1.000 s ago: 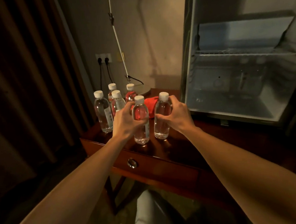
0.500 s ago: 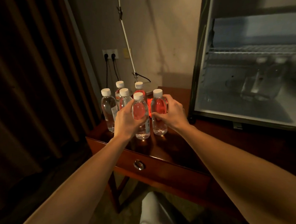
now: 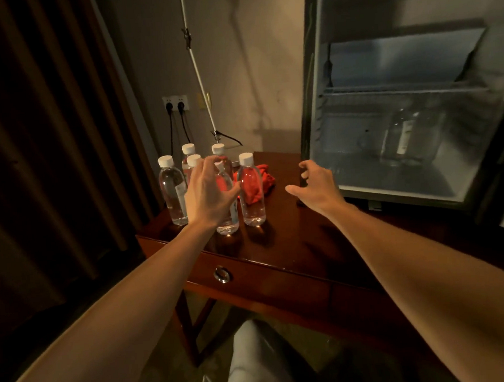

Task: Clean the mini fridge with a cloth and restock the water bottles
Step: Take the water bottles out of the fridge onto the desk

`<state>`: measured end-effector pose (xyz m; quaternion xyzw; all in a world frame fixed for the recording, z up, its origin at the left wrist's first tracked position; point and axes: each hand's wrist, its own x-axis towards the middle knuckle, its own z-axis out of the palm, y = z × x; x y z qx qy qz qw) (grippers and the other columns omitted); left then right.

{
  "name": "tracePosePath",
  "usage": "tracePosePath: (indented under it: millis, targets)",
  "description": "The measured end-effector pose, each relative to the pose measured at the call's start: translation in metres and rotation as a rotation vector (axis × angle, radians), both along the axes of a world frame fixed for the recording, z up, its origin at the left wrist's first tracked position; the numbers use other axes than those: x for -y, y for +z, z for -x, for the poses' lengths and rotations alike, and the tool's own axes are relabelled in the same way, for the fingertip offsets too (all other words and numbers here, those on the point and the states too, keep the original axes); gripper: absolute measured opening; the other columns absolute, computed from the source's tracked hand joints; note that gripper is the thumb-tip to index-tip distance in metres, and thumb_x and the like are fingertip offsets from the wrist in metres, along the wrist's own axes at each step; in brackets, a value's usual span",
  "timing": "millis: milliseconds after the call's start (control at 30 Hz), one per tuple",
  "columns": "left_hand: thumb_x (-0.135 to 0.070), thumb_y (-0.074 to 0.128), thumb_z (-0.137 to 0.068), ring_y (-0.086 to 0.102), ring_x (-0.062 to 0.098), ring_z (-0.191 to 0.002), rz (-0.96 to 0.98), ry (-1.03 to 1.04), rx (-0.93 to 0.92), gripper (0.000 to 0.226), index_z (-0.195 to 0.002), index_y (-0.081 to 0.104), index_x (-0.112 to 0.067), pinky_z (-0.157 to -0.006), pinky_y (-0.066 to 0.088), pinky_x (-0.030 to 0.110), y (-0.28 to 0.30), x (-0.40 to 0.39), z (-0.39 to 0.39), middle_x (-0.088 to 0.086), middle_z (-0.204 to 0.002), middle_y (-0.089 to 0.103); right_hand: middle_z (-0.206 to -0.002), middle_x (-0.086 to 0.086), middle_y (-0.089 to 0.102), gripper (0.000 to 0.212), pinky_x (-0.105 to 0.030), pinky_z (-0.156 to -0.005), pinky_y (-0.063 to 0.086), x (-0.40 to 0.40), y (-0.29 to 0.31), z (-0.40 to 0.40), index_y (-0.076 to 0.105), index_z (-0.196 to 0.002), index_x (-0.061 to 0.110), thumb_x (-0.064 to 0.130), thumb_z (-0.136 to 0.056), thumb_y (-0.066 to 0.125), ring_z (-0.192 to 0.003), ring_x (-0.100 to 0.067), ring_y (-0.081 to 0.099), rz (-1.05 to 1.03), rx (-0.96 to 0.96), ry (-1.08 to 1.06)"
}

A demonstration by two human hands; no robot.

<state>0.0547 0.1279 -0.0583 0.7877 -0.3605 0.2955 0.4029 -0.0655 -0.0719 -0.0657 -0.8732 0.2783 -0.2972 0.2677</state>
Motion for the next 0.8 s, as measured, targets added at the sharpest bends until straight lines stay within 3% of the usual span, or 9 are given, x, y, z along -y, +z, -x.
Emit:
tracePosePath:
  millis: [100, 267, 533, 667, 800]
  targets:
    - [-0.03, 0.08, -0.075, 0.06, 0.017, -0.091, -0.059, -0.065, -0.005, 0.046, -0.112, 0.054, -0.018, -0.072, 0.056, 0.038, 0.002, 0.024, 0.021, 0.0, -0.102, 0.062, -0.126, -0.01, 0.061, 0.066, -0.043, -0.09, 0.052, 0.019, 0.006, 0.03, 0.048, -0.137, 0.016, 0.038, -0.082, 0.076, -0.114, -0.028, 0.059, 0.032, -0.048, -0.038]
    - [-0.043, 0.073, -0.079, 0.062, 0.016, -0.095, -0.149, -0.184, -0.046, 0.045, -0.116, 0.056, -0.024, -0.076, 0.054, 0.038, -0.001, 0.076, 0.057, -0.004, -0.102, 0.065, -0.13, -0.01, 0.058, 0.066, -0.045, -0.091, 0.052, 0.053, 0.014, 0.075, 0.046, -0.14, 0.018, 0.04, -0.084, 0.073, -0.114, -0.028, 0.058, 0.04, -0.095, -0.098]
    - [-0.052, 0.069, -0.081, 0.057, 0.017, -0.117, -0.275, -0.325, -0.135, 0.061, -0.132, 0.054, -0.023, -0.091, 0.051, 0.037, -0.004, 0.18, 0.08, -0.003, -0.125, 0.061, -0.137, -0.014, 0.054, 0.065, -0.038, -0.102, 0.042, 0.127, 0.03, 0.111, 0.048, -0.14, 0.008, 0.031, -0.085, 0.073, -0.127, -0.03, 0.05, 0.004, -0.088, -0.26]
    - [-0.055, 0.067, -0.081, 0.053, 0.018, -0.124, -0.342, -0.379, -0.163, 0.066, -0.137, 0.05, -0.024, -0.096, 0.047, 0.036, -0.004, 0.235, 0.078, -0.003, -0.135, 0.057, -0.138, -0.011, 0.054, 0.064, -0.036, -0.094, 0.046, 0.167, 0.035, 0.118, 0.048, -0.141, 0.019, 0.033, -0.084, 0.072, -0.122, -0.032, 0.054, -0.027, -0.102, -0.375]
    - [-0.054, 0.066, -0.081, 0.052, 0.02, -0.126, -0.381, -0.432, -0.185, 0.068, -0.14, 0.048, -0.026, -0.096, 0.046, 0.036, 0.002, 0.285, 0.077, -0.002, -0.137, 0.057, -0.134, -0.012, 0.056, 0.063, -0.036, -0.092, 0.048, 0.212, 0.04, 0.11, 0.047, -0.138, 0.016, 0.034, -0.083, 0.072, -0.12, -0.033, 0.055, -0.068, -0.091, -0.453]
